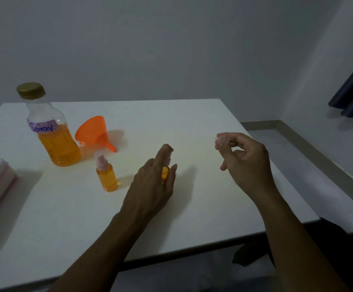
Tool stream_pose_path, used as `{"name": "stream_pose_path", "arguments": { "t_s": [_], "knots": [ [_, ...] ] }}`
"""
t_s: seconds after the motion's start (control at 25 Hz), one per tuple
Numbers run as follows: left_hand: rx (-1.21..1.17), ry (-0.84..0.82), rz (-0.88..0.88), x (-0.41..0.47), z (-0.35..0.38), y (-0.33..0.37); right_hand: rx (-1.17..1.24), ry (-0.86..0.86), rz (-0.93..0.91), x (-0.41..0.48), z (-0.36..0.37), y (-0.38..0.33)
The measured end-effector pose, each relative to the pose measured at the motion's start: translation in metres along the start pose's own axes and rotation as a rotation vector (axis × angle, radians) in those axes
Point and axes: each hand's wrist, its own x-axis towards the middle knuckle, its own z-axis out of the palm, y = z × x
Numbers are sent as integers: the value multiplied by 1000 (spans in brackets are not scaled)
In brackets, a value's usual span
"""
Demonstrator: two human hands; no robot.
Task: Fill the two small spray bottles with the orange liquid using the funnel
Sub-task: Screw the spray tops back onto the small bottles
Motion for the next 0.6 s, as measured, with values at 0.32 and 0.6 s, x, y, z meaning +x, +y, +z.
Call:
{"name": "stream_pose_path", "arguments": {
  "t_s": [0.32, 0.6],
  "knots": [
    [-46, -51, -149, -8, -19, 5, 12, -83, -19, -5, 5, -5],
    [-91, -212, -80, -17, -36, -5, 2, -342, -111, -12, 30, -21]
  ]
}}
